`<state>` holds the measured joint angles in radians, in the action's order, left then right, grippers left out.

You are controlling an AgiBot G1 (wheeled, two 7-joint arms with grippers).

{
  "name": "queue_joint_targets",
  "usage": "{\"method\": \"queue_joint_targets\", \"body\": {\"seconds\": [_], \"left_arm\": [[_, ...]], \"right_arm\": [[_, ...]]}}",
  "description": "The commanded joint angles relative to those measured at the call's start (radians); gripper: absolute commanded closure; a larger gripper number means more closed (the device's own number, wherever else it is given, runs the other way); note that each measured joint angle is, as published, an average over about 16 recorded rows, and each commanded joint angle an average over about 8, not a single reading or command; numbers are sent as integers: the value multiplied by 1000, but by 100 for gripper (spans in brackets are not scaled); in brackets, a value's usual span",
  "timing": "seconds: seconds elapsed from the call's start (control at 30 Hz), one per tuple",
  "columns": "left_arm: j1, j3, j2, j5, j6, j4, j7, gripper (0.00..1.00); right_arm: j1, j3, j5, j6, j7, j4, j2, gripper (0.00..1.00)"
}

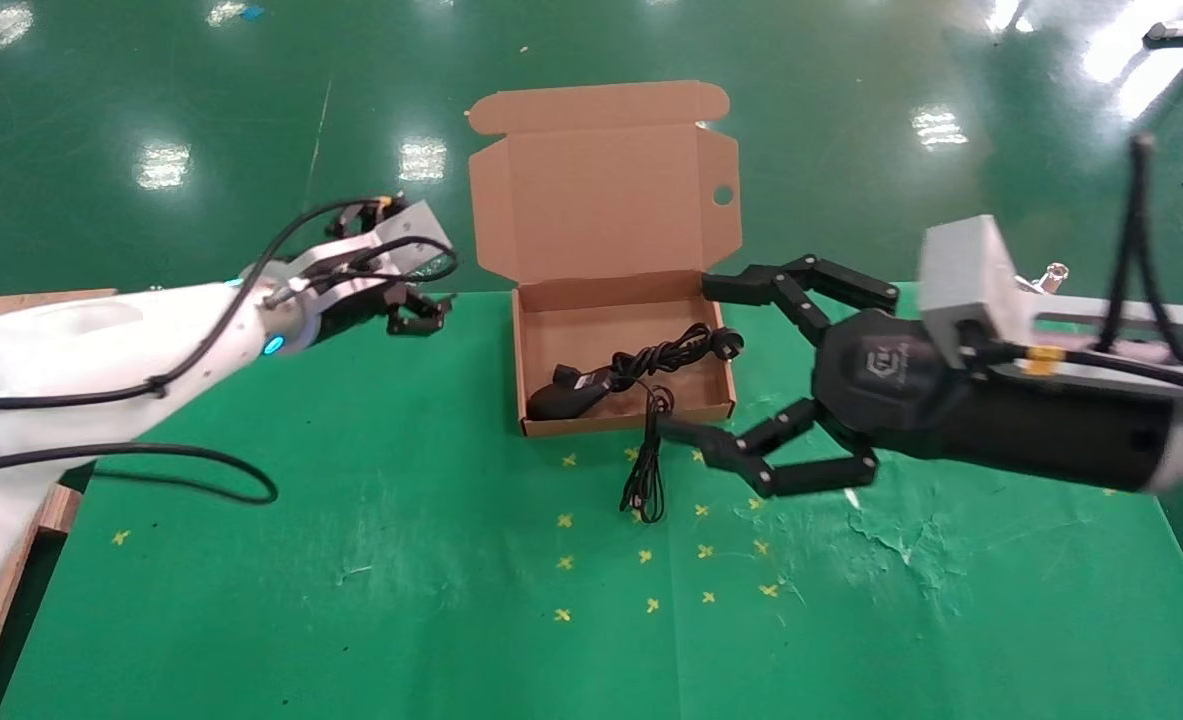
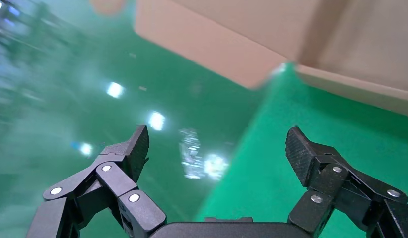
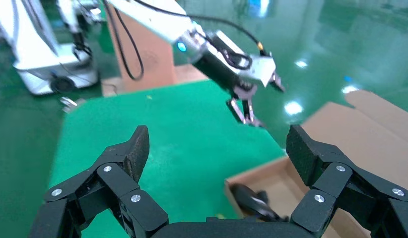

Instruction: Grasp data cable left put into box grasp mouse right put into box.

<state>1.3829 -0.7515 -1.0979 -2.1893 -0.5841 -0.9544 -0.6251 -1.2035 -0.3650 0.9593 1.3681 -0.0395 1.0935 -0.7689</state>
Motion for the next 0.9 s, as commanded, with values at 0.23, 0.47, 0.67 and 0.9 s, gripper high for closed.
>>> {"method": "queue_joint_targets", "body": {"seconds": [0.23, 0.47, 0.67, 0.9], "left_arm": [[-46, 71, 73, 219, -137, -50, 66, 0], [-87, 133, 137, 411, -257, -93, 123, 0], [-122, 186, 192, 576, -360, -130, 173, 0], [-163, 249, 257, 770, -481, -174, 231, 0]], "right_arm": [[65, 43, -115, 64, -74, 96, 79, 0], [116, 77, -206, 115, -134, 172, 142, 0], [129, 85, -229, 128, -148, 190, 158, 0], [128, 84, -229, 128, -147, 190, 158, 0]]}}
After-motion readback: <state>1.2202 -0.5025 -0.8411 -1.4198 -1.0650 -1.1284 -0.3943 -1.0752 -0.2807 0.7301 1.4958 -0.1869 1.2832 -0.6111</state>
